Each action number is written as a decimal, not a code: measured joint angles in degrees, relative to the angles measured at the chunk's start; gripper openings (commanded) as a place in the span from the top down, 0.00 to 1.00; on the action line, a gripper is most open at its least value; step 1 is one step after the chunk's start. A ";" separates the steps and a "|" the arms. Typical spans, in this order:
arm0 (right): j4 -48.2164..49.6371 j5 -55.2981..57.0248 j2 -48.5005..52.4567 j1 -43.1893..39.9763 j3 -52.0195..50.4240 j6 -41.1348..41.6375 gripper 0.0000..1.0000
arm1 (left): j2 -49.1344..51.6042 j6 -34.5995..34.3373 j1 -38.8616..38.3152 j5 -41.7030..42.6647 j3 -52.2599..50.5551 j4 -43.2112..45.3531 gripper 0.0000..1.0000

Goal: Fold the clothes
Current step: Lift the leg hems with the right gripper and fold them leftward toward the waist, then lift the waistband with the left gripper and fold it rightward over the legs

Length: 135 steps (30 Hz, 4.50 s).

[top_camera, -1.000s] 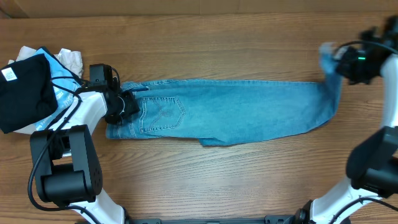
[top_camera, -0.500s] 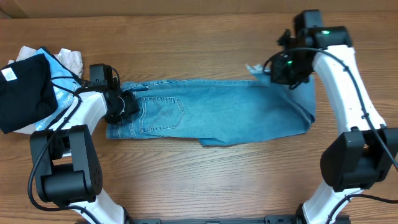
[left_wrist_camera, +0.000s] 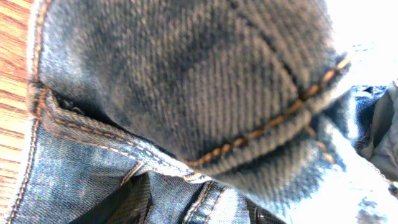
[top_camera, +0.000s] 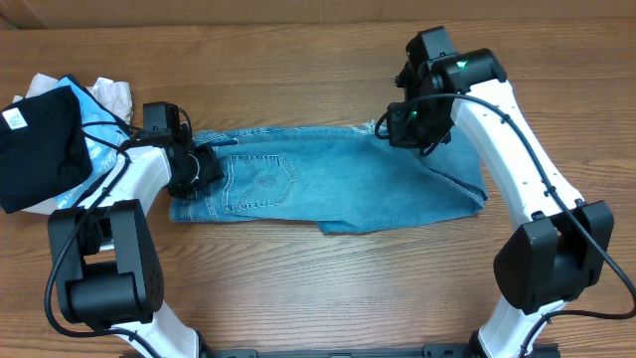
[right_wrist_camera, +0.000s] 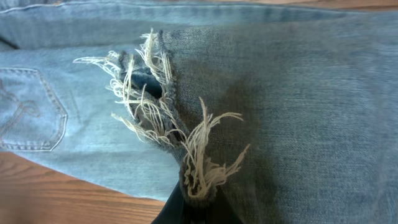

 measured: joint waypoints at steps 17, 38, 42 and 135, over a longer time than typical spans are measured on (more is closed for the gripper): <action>-0.55 0.79 0.28 4.55 -0.07 1.70 0.42 | 0.00 1.33 0.00 0.02 0.11 -0.37 0.42; -4.09 11.32 0.37 -11.80 -0.07 4.50 0.39 | -6.14 8.41 0.31 -3.17 10.29 -17.62 0.00; -4.11 11.30 0.37 -12.00 -0.07 4.48 0.39 | -9.92 8.66 0.39 -6.23 11.04 -18.88 0.00; -5.88 11.10 0.37 -12.00 -0.09 4.74 0.39 | -4.22 1.70 -9.03 0.66 48.00 -38.12 0.96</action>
